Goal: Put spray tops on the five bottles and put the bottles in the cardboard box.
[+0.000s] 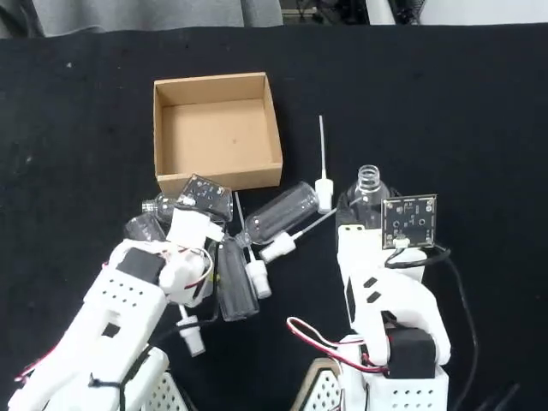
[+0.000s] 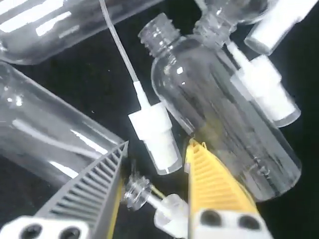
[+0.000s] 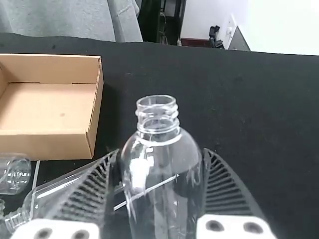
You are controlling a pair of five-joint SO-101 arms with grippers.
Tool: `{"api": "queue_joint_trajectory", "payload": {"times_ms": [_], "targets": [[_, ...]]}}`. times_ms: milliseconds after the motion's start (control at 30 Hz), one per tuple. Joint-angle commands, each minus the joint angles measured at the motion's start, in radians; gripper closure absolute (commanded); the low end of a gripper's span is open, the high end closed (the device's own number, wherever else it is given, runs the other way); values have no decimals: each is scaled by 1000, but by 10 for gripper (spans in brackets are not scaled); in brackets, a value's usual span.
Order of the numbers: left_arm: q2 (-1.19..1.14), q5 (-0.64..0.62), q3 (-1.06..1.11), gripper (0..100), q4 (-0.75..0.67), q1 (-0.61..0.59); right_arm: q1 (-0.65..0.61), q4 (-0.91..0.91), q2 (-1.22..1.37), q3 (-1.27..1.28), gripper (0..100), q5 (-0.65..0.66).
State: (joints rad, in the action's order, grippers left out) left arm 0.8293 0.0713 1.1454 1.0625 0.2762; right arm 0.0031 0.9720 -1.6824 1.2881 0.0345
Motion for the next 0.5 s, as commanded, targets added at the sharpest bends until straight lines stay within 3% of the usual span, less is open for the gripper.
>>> {"api": "queue_joint_trajectory", "payload": {"times_ms": [0, 467], "targets": [[-51, -31, -70, 830, -35, 10, 26, -37, -10, -7, 881, 5], [-216, -38, -74, 834, -152, 8, 28, -37, -12, -7, 881, 5]]}}
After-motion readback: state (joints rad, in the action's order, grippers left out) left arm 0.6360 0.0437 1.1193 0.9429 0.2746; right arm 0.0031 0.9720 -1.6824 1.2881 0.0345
